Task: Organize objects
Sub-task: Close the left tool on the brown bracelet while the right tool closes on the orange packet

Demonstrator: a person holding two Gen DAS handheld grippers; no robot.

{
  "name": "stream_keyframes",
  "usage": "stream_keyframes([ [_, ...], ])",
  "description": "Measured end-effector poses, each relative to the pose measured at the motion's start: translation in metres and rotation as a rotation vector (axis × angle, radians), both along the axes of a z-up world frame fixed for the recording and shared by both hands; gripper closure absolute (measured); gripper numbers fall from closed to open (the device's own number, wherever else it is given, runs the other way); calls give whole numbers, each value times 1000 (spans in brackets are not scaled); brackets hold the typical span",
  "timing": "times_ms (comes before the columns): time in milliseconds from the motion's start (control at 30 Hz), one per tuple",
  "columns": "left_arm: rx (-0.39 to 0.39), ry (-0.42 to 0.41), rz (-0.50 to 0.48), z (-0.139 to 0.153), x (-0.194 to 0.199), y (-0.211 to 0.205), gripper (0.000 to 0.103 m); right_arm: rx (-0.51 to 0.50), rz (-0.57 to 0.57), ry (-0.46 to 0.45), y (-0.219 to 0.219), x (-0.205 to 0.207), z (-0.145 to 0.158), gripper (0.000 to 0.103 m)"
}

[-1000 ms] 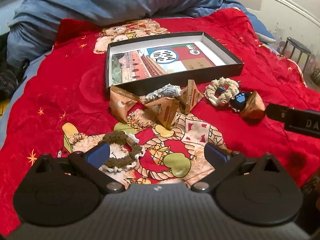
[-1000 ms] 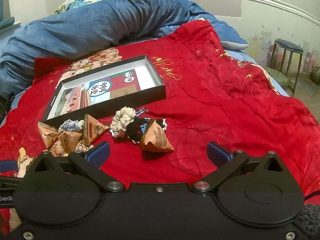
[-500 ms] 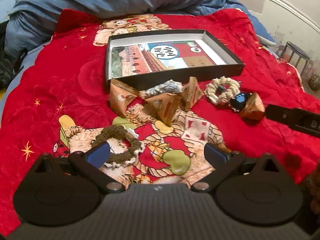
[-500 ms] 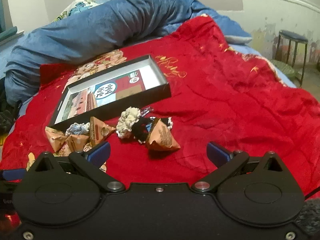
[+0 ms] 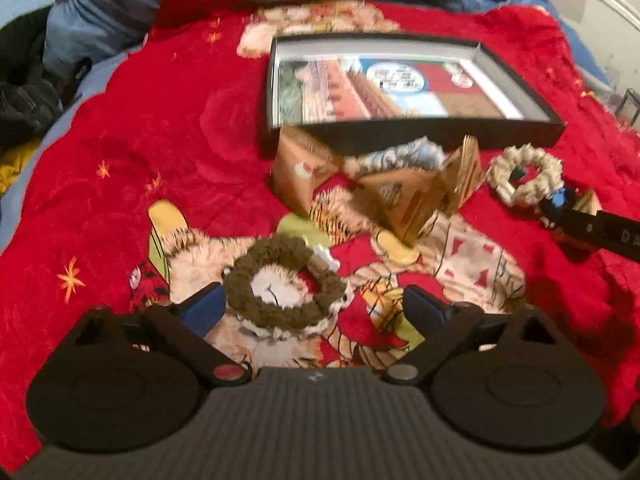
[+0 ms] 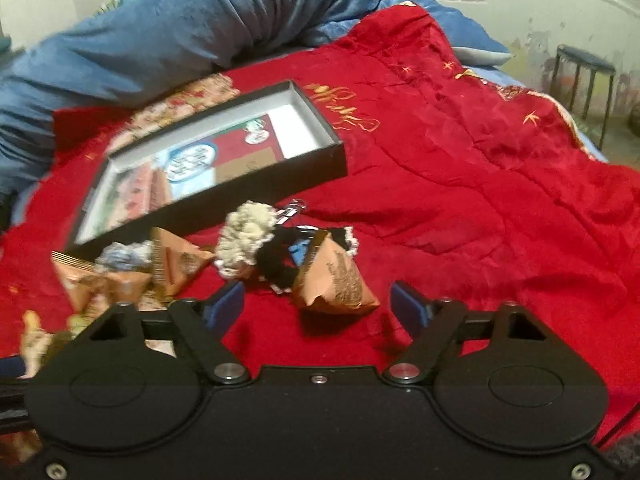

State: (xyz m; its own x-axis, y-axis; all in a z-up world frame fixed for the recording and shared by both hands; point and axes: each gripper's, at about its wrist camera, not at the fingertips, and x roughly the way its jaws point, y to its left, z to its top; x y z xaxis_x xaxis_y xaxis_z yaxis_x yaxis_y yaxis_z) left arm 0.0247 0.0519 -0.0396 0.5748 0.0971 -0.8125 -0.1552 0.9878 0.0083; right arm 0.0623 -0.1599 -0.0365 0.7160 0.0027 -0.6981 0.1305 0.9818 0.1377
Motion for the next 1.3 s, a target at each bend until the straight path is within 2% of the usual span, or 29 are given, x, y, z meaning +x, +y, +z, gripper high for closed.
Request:
stream_keyframes([
  [200, -31, 23, 41, -13, 5, 7, 14, 26, -53, 9, -5, 12, -11, 40],
  [267, -38, 18, 48, -14, 5, 9, 17, 34, -75, 22, -9, 16, -16, 47],
  [300, -34, 10, 52, -15, 4, 9, 22, 40, -83, 26, -10, 16, -17, 48],
  [367, -27, -2, 61, -14, 2, 10, 36, 56, -89, 16, -12, 15, -18, 51],
  [433, -23, -10, 77, -13, 0, 13, 57, 46, -95, 8, -12, 15, -17, 52],
  [467, -17, -11, 84, -13, 0, 14, 62, 37, -98, 5, -11, 14, -17, 53],
  [533, -19, -16, 100, -11, -3, 16, 82, 24, -99, 3, -9, 13, -16, 55],
  [1067, 7, -121, -12, 10, -17, -10, 85, 107, -91, -42, -15, -2, -3, 67],
  [1300, 14, -159, -34, 15, -21, -15, 85, 128, -73, -66, -13, -9, 5, 67],
])
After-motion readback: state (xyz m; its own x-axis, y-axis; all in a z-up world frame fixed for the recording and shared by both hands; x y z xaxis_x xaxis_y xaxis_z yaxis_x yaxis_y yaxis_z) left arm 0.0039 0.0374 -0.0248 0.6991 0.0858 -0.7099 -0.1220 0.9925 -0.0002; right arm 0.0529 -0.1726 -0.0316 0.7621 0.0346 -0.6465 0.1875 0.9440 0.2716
